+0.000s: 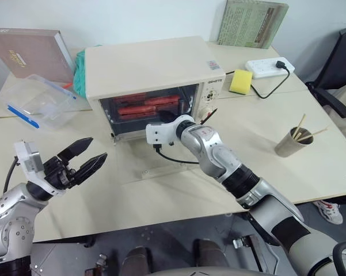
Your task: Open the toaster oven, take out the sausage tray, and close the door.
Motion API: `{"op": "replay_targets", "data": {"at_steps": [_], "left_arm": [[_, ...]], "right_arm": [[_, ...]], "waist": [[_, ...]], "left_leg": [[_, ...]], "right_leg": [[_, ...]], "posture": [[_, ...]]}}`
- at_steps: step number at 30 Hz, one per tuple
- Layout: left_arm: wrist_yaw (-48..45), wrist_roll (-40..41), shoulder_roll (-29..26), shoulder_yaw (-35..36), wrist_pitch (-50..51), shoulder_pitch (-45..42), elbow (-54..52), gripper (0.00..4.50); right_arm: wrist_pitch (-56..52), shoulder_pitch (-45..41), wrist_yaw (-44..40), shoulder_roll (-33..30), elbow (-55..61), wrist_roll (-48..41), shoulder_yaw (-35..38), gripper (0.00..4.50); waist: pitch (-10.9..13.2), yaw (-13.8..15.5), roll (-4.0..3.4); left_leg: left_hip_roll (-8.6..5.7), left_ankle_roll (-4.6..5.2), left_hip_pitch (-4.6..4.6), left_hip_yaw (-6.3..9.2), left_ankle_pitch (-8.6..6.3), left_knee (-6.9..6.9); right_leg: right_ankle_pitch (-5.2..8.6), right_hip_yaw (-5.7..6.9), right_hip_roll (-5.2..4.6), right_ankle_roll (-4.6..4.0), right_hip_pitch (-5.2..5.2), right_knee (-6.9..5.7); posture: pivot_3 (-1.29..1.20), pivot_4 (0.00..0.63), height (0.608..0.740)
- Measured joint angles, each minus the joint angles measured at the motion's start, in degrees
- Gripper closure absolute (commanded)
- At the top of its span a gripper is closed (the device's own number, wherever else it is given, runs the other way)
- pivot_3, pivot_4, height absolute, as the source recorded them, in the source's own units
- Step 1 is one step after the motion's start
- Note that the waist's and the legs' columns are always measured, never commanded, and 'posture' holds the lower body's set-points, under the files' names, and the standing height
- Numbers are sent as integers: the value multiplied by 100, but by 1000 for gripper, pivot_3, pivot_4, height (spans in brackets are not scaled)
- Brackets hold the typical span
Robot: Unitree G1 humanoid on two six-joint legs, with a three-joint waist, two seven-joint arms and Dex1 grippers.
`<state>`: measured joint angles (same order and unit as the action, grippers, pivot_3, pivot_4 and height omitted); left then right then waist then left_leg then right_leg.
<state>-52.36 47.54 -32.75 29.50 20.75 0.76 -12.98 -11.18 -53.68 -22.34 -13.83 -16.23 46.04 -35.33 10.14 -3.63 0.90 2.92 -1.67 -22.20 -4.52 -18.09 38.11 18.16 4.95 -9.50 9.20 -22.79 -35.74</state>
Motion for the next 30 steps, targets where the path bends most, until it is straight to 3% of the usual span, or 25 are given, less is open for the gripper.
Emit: {"op": "replay_targets", "data": {"at_steps": [21,30], "left_arm": [[-83,36,-188,232,-96,38,277,24],[-318,19,-368,169,-78,-262,797,24]], "right_arm": [[942,966,16,-891,1322,137,141,4500],[1318,1467,-481,-1304,2093,-67,431,4500]], "waist": [[0,30,0],[1,59,0]], "left_leg": [[0,0,-2,-3,-1,-2],[0,1,-4,-4,-2,-2]], "right_leg": [[0,0,0,-1,0,10],[0,2,0,-1,0,13]], "posture": [[0,150,740],[0,150,740]]}}
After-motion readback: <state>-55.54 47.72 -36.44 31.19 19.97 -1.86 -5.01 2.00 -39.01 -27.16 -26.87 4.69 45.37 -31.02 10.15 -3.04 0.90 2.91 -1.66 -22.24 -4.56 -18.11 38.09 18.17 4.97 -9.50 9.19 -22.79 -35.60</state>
